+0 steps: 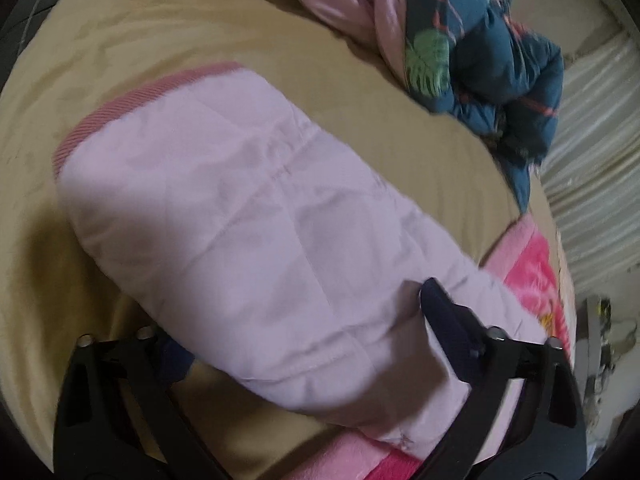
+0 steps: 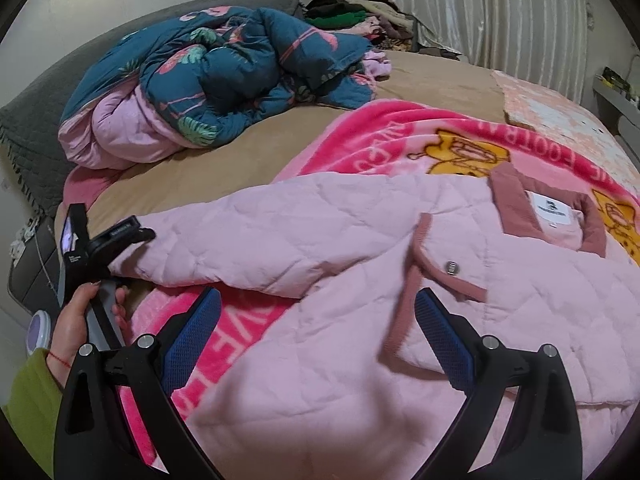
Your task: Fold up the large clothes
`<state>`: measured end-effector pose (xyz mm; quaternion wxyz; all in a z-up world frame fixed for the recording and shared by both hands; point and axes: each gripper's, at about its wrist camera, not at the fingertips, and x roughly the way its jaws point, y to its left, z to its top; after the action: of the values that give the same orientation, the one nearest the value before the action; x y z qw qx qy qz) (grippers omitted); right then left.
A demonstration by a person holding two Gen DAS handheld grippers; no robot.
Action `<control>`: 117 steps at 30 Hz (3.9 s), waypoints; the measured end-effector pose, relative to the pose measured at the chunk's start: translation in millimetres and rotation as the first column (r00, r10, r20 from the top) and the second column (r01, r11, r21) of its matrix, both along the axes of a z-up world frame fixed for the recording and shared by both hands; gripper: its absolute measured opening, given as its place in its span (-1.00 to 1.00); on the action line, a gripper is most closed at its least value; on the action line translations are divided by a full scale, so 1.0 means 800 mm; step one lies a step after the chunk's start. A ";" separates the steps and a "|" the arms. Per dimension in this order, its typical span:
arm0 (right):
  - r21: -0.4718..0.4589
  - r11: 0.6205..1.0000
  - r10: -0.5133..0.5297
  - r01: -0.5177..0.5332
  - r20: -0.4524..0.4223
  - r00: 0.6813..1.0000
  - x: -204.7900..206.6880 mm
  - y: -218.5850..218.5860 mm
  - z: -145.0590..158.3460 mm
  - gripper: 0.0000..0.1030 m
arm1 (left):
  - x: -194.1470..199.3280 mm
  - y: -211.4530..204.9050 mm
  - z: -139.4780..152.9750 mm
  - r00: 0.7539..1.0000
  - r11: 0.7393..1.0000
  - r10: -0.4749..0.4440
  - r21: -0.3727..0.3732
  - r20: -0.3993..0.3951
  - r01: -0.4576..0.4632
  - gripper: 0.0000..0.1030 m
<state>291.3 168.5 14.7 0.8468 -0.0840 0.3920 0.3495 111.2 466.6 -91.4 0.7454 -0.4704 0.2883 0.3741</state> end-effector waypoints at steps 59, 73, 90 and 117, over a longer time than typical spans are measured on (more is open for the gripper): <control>0.248 0.874 -0.419 0.419 -0.055 0.906 -0.014 -0.416 0.037 0.88 | 0.184 -0.442 0.323 0.618 0.519 -0.782 0.636 0.083 0.572 -0.82; 0.295 0.773 -0.556 0.562 -0.111 0.824 -0.019 -0.504 0.019 0.88 | 0.224 -0.542 0.256 0.467 0.351 -0.883 0.602 -0.043 0.718 -0.82; 0.306 0.708 -0.623 0.636 -0.154 0.767 -0.024 -0.549 0.005 0.88 | 0.242 -0.633 0.150 0.325 0.136 -0.901 0.522 -0.288 0.842 -0.68; 0.286 0.741 -0.561 0.608 -0.234 0.794 -0.012 -0.509 -0.013 0.88 | 0.181 -0.598 0.118 0.186 0.061 -0.921 0.344 -0.343 0.937 0.82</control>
<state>281.6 -238.7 4.2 0.8867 0.2171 0.3857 0.1337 255.8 -11.6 2.8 0.8945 0.0341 0.4286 -0.1229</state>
